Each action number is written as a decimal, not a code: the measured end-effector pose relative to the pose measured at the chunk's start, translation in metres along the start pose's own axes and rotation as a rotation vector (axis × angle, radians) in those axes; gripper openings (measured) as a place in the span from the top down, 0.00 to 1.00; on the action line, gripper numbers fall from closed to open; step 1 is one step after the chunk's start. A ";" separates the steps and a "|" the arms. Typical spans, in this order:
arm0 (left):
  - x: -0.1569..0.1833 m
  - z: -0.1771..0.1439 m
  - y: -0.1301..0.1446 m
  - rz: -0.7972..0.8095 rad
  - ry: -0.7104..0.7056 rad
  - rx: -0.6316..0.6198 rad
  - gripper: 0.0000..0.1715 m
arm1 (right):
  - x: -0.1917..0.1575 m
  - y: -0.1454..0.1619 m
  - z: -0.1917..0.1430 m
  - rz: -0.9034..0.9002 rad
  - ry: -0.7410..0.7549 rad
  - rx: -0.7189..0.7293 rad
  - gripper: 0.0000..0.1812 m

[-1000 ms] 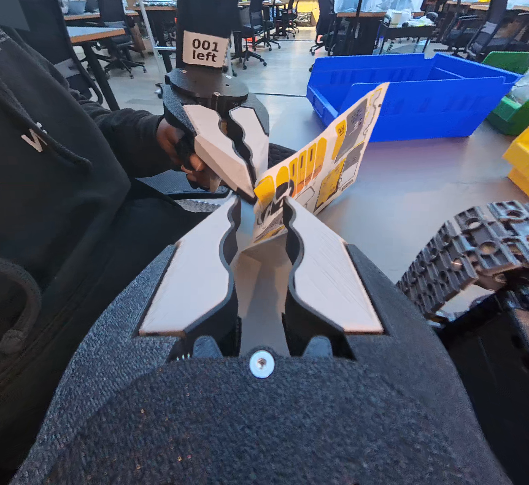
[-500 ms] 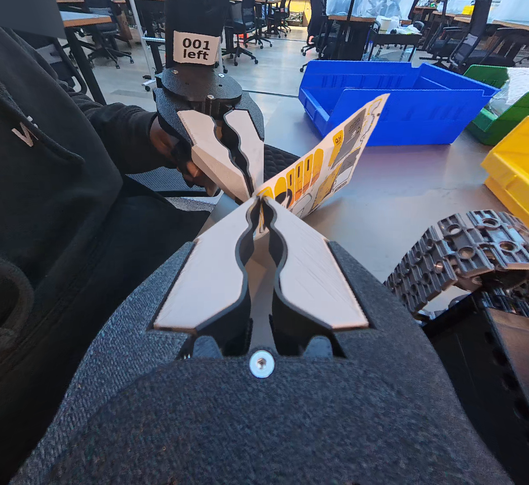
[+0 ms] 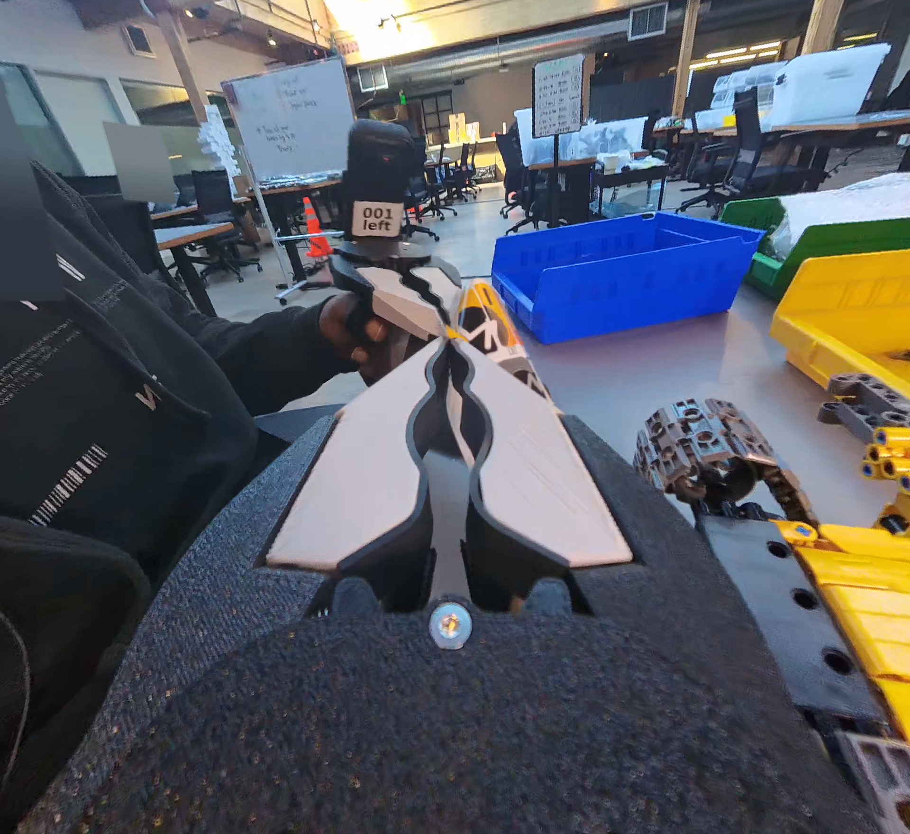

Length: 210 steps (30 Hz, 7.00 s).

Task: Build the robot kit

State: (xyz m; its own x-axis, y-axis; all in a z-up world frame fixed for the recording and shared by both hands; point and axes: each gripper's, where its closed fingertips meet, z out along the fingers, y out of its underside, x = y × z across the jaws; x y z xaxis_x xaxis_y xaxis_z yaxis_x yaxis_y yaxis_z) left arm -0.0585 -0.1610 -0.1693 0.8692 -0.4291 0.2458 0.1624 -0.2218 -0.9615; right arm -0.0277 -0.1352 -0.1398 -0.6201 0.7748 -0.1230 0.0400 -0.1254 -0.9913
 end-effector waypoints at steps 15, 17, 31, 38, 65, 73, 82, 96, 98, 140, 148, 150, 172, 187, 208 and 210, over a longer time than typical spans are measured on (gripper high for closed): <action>-0.125 -0.035 0.078 -0.545 -0.168 -0.366 1.00 | 0.010 0.011 -0.002 0.003 0.017 -0.028 1.00; -0.141 -0.030 0.076 -0.525 -0.198 -0.431 1.00 | 0.011 0.014 -0.002 0.006 0.021 -0.033 1.00; -0.062 0.009 -0.012 -0.193 -0.033 -0.124 0.71 | 0.028 0.008 -0.010 -0.218 0.174 -0.009 1.00; -0.001 0.035 -0.026 -0.329 0.284 0.016 0.74 | 0.022 -0.006 -0.012 -0.546 0.326 -0.035 1.00; -0.021 0.106 -0.067 -0.578 0.600 0.020 0.92 | 0.079 -0.018 -0.039 -1.675 0.743 -0.394 1.00; -0.023 0.111 -0.063 -0.561 0.547 -0.004 0.99 | 0.081 -0.014 -0.040 -1.668 0.742 -0.401 1.00; -0.026 0.115 -0.064 -0.472 0.510 -0.006 1.00 | 0.082 -0.019 -0.044 -1.627 0.768 -0.387 0.98; -0.058 0.123 -0.103 -0.300 0.480 0.159 1.00 | 0.104 -0.054 -0.087 -0.800 0.704 -0.104 0.83; -0.064 0.124 -0.097 -0.330 0.484 0.175 1.00 | 0.111 -0.049 -0.092 -0.628 0.645 -0.090 0.84; -0.042 0.154 -0.059 0.381 0.630 -0.486 1.00 | 0.117 -0.019 -0.080 -0.234 0.150 -0.440 0.96; -0.046 0.155 -0.053 0.374 0.624 -0.500 1.00 | 0.119 -0.010 -0.079 -0.241 0.159 -0.473 0.99; -0.046 0.154 -0.052 0.382 0.617 -0.507 1.00 | 0.119 -0.010 -0.080 -0.244 0.165 -0.475 0.98; -0.045 0.149 -0.044 0.424 0.606 -0.555 1.00 | 0.115 0.004 -0.076 -0.243 0.155 -0.549 0.99; -0.048 0.150 -0.046 0.415 0.598 -0.544 1.00 | 0.120 0.000 -0.078 -0.242 0.180 -0.522 0.99; -0.052 0.149 -0.045 0.415 0.589 -0.548 1.00 | 0.122 0.003 -0.079 -0.234 0.186 -0.527 0.96; -0.052 0.149 -0.045 0.413 0.589 -0.547 1.00 | 0.123 0.003 -0.079 -0.234 0.188 -0.526 0.96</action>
State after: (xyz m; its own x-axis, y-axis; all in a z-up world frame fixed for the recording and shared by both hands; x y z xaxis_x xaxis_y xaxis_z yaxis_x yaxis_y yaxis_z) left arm -0.0415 0.0016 -0.1569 0.4041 -0.9126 0.0616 -0.4854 -0.2710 -0.8312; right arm -0.0414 0.0088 -0.1617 -0.5120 0.8471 0.1423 0.3310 0.3474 -0.8774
